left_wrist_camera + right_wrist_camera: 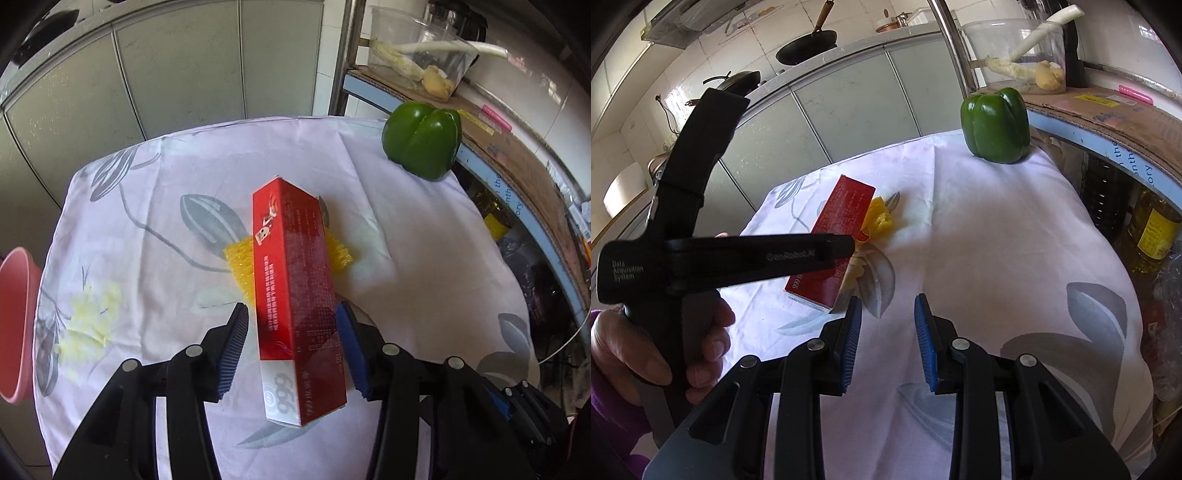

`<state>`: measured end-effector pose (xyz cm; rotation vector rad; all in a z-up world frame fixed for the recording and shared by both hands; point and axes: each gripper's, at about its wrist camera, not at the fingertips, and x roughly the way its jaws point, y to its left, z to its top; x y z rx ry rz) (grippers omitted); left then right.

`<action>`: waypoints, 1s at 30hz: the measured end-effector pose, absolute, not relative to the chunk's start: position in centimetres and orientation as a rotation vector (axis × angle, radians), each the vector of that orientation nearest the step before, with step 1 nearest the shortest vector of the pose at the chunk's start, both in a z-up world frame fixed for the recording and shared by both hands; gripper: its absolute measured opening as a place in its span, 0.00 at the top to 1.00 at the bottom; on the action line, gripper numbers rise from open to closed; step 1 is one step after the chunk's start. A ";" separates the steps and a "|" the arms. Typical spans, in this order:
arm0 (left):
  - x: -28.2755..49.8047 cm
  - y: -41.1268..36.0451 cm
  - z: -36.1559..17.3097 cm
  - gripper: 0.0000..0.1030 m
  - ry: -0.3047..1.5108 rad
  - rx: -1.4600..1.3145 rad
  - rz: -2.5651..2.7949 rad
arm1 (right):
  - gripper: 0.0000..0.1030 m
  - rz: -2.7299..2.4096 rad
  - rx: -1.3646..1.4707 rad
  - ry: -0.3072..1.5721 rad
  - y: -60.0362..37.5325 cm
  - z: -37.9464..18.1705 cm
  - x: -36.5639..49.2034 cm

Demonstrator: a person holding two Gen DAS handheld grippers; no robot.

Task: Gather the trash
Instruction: 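Grasp the red toothpaste box upright with the left tool, then grasp the yellow foam net with the right tool while the left tool holds the red box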

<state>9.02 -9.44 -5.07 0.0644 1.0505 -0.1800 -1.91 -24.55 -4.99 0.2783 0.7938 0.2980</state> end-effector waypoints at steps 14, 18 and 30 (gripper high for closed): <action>8.7 -8.6 -5.8 0.78 1.030 0.046 -0.167 | 0.71 0.289 0.284 0.812 -24.5 -5.1 -1.6; 8.3 -8.0 -5.3 0.79 0.999 0.017 -0.179 | 0.71 0.284 0.284 0.814 -24.5 -5.2 -1.6; 5.8 -5.3 -3.5 0.79 0.924 -0.031 -0.196 | 0.71 0.277 0.250 0.854 -23.9 -5.3 -1.4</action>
